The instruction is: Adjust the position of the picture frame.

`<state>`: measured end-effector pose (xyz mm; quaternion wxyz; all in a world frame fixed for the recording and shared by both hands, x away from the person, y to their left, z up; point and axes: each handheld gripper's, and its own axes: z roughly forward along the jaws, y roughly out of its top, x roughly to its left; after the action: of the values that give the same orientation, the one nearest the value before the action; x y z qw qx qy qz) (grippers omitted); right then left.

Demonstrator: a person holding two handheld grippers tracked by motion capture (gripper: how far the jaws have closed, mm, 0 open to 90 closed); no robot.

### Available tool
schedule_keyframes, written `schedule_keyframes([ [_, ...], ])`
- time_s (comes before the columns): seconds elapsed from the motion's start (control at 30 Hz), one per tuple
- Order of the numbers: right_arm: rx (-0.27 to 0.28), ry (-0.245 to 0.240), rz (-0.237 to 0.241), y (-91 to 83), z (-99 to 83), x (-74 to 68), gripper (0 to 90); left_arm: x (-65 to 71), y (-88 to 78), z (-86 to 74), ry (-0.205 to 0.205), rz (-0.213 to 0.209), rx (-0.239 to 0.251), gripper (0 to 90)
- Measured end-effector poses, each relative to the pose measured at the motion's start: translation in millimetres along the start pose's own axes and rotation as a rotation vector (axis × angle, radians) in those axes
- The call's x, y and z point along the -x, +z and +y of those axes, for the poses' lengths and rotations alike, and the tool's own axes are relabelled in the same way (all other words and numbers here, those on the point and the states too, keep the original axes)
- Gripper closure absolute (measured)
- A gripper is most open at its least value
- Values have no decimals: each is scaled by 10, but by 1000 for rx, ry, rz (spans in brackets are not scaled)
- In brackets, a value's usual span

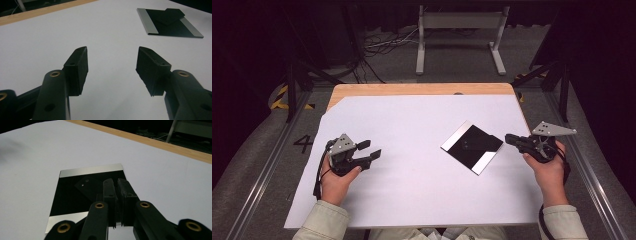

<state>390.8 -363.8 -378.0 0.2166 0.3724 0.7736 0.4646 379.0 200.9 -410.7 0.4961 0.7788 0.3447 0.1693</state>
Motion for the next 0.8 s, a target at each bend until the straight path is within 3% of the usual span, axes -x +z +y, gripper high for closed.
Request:
schedule_keyframes([
  [0.6, -47, -25, -18, 113, 143, -8, 898, 11, 0, 23, 16, 4, -7, 431],
  [0.8, -132, -77, -27, 225, 283, 29, 898, 3, -24, 20, 8, 7, -4, 428],
])
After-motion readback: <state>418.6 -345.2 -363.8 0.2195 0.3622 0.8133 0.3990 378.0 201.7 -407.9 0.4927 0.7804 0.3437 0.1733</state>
